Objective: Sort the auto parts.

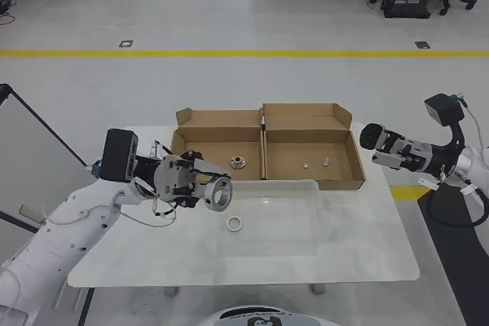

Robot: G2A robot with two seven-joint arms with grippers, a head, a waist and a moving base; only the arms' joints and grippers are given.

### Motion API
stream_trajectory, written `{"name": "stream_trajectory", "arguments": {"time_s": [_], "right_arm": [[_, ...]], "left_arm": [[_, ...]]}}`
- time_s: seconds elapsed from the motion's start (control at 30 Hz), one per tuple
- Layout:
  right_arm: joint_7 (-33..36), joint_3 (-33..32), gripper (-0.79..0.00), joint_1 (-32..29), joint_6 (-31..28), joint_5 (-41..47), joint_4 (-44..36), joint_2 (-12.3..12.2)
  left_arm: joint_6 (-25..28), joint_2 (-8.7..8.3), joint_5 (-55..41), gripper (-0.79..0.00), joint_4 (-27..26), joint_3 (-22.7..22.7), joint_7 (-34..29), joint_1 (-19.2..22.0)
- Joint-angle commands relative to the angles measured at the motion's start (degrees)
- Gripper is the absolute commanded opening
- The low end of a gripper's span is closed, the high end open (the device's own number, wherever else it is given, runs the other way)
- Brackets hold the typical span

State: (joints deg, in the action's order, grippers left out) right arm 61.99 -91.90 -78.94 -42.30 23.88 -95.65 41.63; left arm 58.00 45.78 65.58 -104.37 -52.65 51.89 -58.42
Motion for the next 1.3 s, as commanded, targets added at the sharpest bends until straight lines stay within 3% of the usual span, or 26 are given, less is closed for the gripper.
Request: {"name": "stream_trajectory", "arguments": {"time_s": [0.0, 1.27], "right_arm": [[0.0, 0.0, 0.000, 0.0, 0.0, 0.0, 0.0, 0.0], [0.0, 0.0, 0.000, 0.0, 0.0, 0.0, 0.0, 0.0]], "left_arm": [[0.0, -0.18, -6.0, -0.785, -0.8, -0.3, -5.6, -0.3], [-0.7, 0.07, -9.8, -0.785, -2.3, -1.6, -5.8, -1.9]]}}
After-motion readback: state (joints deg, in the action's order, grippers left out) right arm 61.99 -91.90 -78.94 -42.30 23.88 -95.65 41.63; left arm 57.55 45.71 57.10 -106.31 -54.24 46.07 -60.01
